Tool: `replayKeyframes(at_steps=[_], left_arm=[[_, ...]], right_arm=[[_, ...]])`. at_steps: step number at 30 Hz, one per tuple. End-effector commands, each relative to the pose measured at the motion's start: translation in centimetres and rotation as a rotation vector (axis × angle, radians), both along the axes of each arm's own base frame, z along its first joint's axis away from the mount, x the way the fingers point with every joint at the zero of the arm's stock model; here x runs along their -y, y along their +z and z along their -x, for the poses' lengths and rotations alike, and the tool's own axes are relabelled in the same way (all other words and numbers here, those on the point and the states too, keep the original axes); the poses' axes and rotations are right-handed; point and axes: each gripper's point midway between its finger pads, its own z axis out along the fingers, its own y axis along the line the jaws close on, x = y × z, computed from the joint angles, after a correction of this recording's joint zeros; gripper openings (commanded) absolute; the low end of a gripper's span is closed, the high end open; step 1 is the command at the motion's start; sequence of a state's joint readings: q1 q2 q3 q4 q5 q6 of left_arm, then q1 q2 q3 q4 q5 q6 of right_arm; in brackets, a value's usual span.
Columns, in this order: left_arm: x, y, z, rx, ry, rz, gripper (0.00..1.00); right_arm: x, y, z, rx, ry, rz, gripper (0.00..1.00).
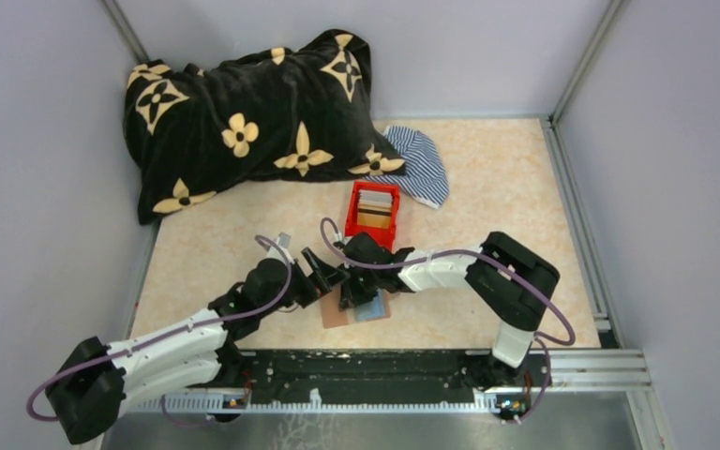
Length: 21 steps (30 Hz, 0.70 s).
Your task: Take the credit cards out of the card holder
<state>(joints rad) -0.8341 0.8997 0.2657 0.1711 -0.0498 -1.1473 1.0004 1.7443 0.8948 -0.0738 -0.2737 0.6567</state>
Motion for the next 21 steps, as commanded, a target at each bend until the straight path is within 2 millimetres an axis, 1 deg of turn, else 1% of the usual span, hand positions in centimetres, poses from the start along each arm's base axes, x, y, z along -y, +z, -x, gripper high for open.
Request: replayKeyframes(at_steps=[1, 3, 5, 6, 7, 10, 13, 15, 19, 21], left_arm=[[-1.0, -2.8, 2.8, -0.116, -0.032, 0.042, 0.97], [-1.3, -2.7, 2.9, -0.105, -0.031, 0.051, 0.97], [-1.6, -3.1, 3.0, -0.118, -0.024, 0.027, 0.97], [-1.7, -3.4, 3.1, -0.128, -0.021, 0.022, 0.97], [-1.8, -3.6, 3.2, -0.143, -0.017, 0.026, 0.97], [-1.8, -3.8, 3.5, -0.146, -0.013, 0.090, 0.95], [-2.1, -4.5, 3.5, -0.160, -0.006, 0.123, 0.99], [-2.0, -4.6, 3.6, -0.153, -0.012, 0.152, 0.99], [-1.8, -5.0, 3.5, -0.160, -0.022, 0.119, 0.99], [-1.7, -5.1, 3.4, -0.165, -0.026, 0.114, 0.99]], right_arm=[[-1.2, 3.4, -1.7, 0.094, -0.032, -0.116, 0.00], [-0.9, 3.2, -1.9, 0.094, -0.042, -0.110, 0.00], [-0.8, 3.1, -2.0, 0.090, -0.051, -0.114, 0.00], [-0.9, 4.0, -2.1, 0.099, -0.055, -0.138, 0.00], [-0.9, 4.4, -2.2, 0.102, -0.061, -0.149, 0.00], [-0.5, 4.7, -2.6, 0.105, -0.082, -0.162, 0.00], [0.1, 4.9, -3.0, 0.106, -0.106, -0.165, 0.00], [0.4, 5.4, -3.3, 0.115, -0.119, -0.178, 0.00], [1.1, 5.9, -3.7, 0.138, -0.134, -0.163, 0.00], [1.5, 6.5, -4.0, 0.156, -0.152, -0.165, 0.00]])
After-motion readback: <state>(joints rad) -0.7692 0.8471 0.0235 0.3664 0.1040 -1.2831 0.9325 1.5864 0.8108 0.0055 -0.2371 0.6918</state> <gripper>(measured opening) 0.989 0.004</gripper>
